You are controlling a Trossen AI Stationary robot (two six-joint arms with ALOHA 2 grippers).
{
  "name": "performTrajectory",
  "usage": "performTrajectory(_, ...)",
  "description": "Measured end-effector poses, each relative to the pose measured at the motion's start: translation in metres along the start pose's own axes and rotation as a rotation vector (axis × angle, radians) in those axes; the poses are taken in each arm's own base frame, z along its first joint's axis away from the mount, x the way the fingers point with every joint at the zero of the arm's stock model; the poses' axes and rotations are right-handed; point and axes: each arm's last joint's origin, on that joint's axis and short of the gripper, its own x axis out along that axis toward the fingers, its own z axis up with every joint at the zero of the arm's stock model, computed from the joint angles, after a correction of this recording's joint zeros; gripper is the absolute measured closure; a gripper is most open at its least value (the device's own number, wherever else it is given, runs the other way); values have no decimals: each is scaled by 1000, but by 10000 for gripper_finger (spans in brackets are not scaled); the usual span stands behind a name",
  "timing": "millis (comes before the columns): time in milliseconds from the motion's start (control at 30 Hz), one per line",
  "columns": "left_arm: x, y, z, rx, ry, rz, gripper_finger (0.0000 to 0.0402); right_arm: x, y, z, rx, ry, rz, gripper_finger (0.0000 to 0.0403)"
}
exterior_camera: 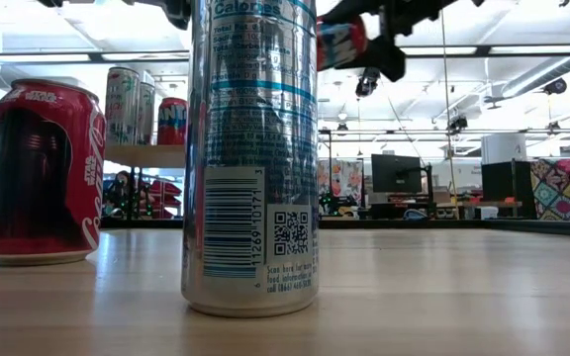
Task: Place canned beverage on shelf
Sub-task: Put the red soda can on the shelf aligned with the other red soda cans
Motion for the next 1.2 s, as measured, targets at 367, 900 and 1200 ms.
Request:
performTrajectory(367,25,-11,-11,72,97,128,43,43,20,28,-112,91,-15,111)
performTrajectory(900,32,-14,-20,119,208,172,81,75,35,46,-176,179,-45,111)
performTrajectory(1200,31,-14,-20,110,211,179,113,73,36,47,-191,170,-44,77)
